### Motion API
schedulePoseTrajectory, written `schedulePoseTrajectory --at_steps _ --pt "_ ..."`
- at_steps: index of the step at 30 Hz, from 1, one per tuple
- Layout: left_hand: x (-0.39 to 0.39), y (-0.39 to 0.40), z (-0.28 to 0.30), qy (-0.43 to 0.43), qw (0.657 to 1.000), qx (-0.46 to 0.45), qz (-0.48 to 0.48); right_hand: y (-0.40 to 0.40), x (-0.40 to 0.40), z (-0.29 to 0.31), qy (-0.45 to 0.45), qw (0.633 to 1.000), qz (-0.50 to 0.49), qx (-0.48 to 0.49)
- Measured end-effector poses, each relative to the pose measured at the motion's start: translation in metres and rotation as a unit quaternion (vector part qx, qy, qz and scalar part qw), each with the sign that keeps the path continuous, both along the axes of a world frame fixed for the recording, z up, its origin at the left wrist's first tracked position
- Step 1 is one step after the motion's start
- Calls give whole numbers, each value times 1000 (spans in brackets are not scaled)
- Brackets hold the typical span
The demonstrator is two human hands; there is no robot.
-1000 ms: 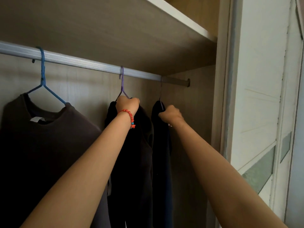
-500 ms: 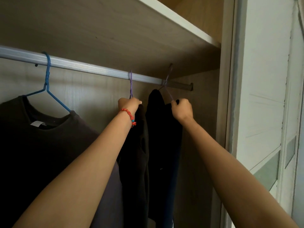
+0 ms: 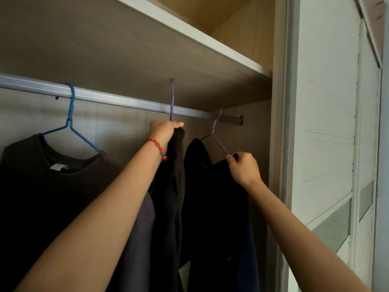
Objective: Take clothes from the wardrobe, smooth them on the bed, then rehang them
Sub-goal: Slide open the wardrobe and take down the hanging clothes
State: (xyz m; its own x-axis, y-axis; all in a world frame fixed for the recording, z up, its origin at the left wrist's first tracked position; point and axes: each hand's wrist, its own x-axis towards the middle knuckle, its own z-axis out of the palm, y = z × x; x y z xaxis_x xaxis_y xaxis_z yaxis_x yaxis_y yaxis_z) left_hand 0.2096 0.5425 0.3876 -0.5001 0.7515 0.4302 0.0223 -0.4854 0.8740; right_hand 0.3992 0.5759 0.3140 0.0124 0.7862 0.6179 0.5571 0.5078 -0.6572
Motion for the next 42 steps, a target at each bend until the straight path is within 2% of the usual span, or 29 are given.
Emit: schedulePoseTrajectory --at_steps 11,15,21,27,31,42 --pt "26 -51 -49 19 999 -26 -35 -48 33 -23 -7 999 -27 34" --pt "34 -73 -59 6 991 -54 -118 -83 58 -38 -18 996 -54 66" --pt "59 -81 -82 -70 960 -75 -262 -144 108 -58 -14 993 -96 62" --pt "105 -97 -120 -107 941 -80 -311 -219 146 -84 -31 986 -156 53" --pt "140 -122 -140 -147 910 -95 -376 -268 160 -104 -30 979 -193 51" --pt "225 -221 -191 -82 864 -80 -490 -423 205 -115 -56 946 -318 25"
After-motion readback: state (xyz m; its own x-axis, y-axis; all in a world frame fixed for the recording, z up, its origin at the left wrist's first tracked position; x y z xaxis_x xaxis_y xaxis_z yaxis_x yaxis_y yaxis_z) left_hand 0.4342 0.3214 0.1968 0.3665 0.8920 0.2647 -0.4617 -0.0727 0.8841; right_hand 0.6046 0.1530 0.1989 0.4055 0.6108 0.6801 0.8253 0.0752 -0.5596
